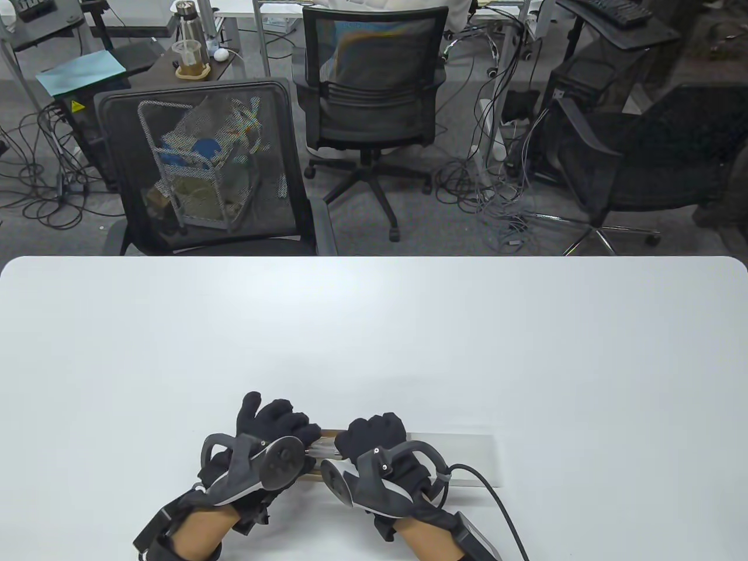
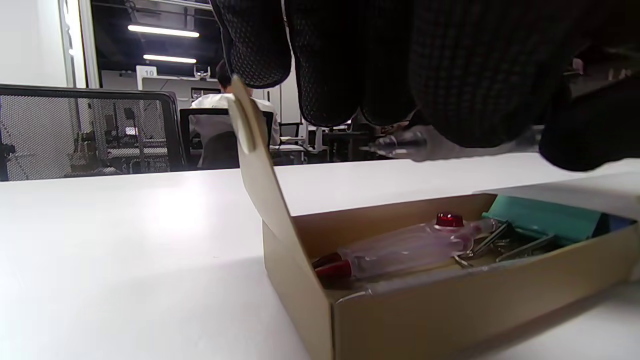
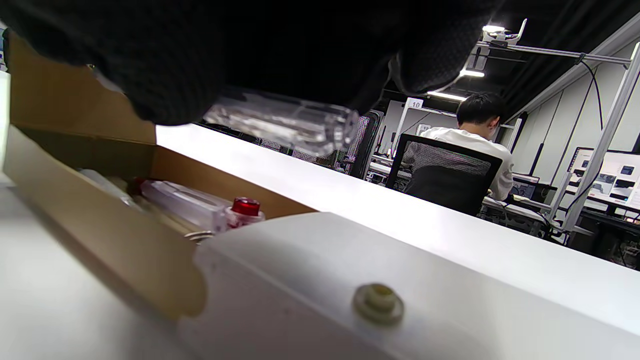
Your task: Pack snap-button pull-out pencil case
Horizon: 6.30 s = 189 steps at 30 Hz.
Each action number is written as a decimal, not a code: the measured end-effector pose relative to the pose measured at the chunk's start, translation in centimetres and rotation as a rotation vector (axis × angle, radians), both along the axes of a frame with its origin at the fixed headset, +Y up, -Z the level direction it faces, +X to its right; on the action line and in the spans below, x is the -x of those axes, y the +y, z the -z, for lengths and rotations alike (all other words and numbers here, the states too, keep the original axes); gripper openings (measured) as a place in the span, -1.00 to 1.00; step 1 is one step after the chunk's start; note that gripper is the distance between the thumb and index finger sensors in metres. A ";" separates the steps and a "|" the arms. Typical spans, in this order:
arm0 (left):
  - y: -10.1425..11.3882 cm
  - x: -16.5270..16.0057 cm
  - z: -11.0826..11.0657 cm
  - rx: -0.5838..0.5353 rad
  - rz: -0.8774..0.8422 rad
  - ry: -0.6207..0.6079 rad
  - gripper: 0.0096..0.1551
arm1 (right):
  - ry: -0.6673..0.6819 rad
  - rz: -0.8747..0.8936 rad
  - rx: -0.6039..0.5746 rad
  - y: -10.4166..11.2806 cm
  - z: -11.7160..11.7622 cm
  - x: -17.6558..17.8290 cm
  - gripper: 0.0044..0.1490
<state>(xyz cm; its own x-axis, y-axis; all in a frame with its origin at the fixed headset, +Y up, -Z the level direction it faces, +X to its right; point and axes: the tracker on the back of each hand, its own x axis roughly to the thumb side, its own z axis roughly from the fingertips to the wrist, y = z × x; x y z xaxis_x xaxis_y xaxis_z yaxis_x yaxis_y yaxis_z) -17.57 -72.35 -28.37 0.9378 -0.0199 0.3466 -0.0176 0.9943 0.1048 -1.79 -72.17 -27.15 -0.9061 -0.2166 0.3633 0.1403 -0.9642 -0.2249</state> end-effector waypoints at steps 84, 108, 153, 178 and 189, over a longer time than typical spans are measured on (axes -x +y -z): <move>0.8 -2.9 0.5 -0.006 0.348 -0.031 -0.51 | -0.128 0.190 0.517 -4.2 4.1 -16.1 0.24; -2.1 -4.8 1.9 0.061 0.444 -0.060 -0.55 | -0.125 0.197 0.524 -4.2 4.1 -16.2 0.24; -6.4 7.5 4.2 0.574 -0.389 0.216 -0.55 | -0.074 0.190 0.494 -4.5 4.5 -10.4 0.27; -6.5 7.2 3.7 0.625 -0.441 0.240 -0.47 | -0.088 0.230 0.501 -4.9 4.9 -3.7 0.18; -6.1 5.8 2.6 0.583 -0.441 0.379 -0.04 | -0.089 0.218 0.493 -4.8 4.8 -3.6 0.19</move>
<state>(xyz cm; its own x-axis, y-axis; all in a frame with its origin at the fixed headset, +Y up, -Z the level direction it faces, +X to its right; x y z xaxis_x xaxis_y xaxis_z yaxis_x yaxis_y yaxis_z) -23.34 -78.43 -31.02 0.8727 0.4632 -0.1540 -0.4867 0.8008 -0.3490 1.84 -77.01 -31.97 -0.9429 0.1565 0.2940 -0.0768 -0.9611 0.2652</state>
